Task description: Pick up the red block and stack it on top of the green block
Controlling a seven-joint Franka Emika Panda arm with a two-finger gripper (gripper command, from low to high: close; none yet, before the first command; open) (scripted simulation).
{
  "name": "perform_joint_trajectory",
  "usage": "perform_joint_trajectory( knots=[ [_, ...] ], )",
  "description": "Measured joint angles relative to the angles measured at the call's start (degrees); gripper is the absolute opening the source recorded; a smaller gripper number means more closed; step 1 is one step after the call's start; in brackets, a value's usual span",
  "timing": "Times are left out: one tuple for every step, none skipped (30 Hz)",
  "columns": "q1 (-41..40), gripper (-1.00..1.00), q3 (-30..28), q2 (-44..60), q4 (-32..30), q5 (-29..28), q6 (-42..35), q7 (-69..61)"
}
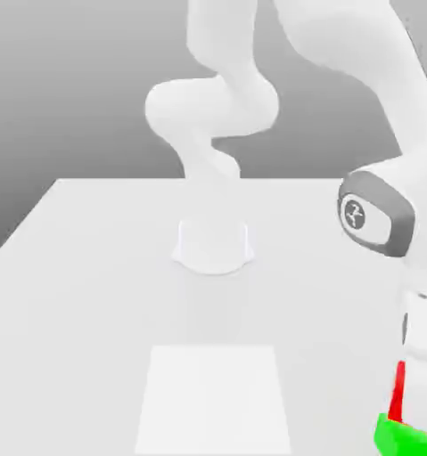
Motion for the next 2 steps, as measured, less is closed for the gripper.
perform_joint_trajectory(
  knots=[
    [0.00,1.00,0.00,0.00,0.00,0.00,0.00,0.00],
    [0.00,1.00,0.00,0.00,0.00,0.00,0.00,0.00]
  ],
)
